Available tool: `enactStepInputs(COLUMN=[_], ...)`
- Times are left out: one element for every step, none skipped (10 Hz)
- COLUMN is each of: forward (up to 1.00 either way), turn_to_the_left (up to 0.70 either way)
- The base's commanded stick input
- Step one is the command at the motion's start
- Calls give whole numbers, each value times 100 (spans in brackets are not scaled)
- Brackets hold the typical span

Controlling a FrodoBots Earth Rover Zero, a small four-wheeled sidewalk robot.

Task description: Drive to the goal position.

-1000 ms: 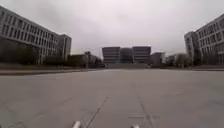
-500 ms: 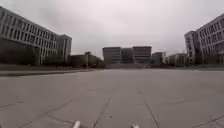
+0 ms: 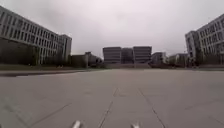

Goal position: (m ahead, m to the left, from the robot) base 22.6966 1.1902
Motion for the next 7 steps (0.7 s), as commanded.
enactStepInputs(forward=[70, 70, 70, 70, 70, 70, 70], turn_to_the_left=[0, 0, 0, 0, 0, -16, -33])
